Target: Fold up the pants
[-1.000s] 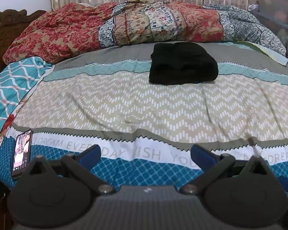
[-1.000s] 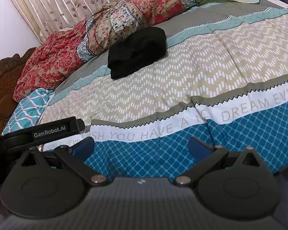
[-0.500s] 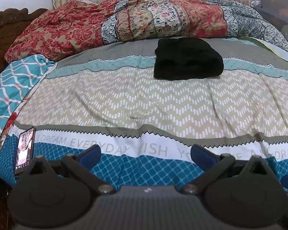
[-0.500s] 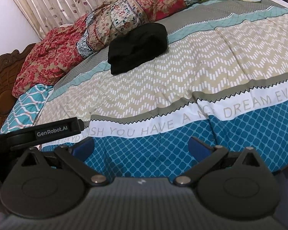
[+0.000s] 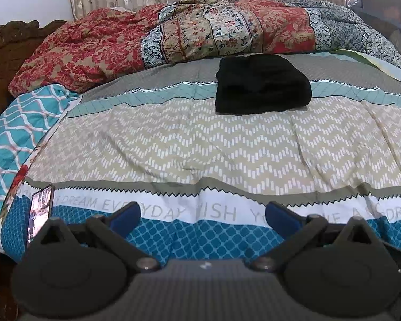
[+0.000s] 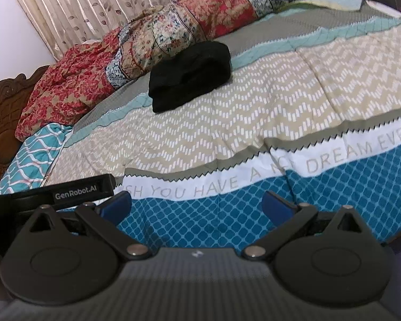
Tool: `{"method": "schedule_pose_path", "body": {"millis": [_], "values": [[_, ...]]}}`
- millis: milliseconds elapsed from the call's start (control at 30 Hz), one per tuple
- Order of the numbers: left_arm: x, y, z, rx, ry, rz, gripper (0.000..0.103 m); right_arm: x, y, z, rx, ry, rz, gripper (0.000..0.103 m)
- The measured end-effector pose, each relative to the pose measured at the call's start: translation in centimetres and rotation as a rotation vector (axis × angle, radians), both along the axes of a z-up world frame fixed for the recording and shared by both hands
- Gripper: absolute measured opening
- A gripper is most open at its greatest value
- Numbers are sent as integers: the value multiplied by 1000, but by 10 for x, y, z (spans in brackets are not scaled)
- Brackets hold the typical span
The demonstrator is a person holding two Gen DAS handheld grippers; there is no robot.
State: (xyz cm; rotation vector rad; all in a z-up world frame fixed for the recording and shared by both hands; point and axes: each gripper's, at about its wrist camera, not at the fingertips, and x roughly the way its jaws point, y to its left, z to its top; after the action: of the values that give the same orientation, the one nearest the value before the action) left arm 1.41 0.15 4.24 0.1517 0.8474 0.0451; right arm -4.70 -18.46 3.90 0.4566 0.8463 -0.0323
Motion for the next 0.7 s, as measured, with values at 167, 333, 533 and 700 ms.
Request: {"method": "schedule_pose_path", "body": {"millis": [167,333,533,700], "values": [[-1,0,1,-8,4,-3,103,0,2,5,-45,-41,2,103],[0,0,-1,-11,15,-6,103,2,-2,1,-38,-31,-3,103],[1,1,-4,-13,31,-5,103,3,-1,-2,-28,-9,-9,103],[2,1,-6,-12,38,-5,103,1,1,2,-51,-32,-18,103]]}}
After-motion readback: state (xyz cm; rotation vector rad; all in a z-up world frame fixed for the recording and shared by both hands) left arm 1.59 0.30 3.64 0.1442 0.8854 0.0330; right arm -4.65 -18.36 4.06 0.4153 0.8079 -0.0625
